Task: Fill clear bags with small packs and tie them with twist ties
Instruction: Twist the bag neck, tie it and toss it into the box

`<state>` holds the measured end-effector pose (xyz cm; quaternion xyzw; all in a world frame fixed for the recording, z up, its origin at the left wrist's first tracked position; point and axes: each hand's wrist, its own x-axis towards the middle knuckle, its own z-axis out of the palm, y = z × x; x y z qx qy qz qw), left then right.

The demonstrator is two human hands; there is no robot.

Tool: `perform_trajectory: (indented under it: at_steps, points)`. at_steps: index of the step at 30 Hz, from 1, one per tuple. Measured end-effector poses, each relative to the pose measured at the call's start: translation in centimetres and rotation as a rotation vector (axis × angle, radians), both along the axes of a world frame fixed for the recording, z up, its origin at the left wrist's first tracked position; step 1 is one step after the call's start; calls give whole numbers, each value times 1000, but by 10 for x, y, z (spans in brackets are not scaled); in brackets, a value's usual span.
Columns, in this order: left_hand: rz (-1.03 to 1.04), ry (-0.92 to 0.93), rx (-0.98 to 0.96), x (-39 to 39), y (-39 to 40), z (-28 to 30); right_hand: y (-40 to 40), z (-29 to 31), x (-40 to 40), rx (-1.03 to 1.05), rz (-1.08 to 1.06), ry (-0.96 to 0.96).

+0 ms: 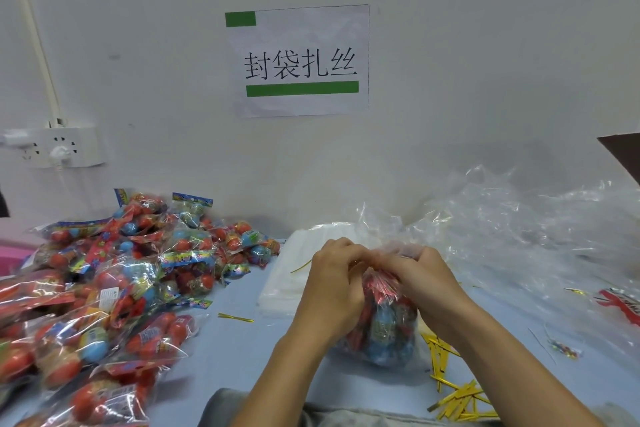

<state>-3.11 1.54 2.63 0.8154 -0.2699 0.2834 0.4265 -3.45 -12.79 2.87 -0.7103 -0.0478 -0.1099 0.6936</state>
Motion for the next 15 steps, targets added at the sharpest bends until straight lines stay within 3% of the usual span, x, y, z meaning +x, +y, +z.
perform_trajectory:
  at_steps: [12,15]
  points:
    - [-14,299,-307,0,0,3,-2,1,2,25,25,50]
    - [-5,452,-447,0,1,4,-2,1,2,29,3,35]
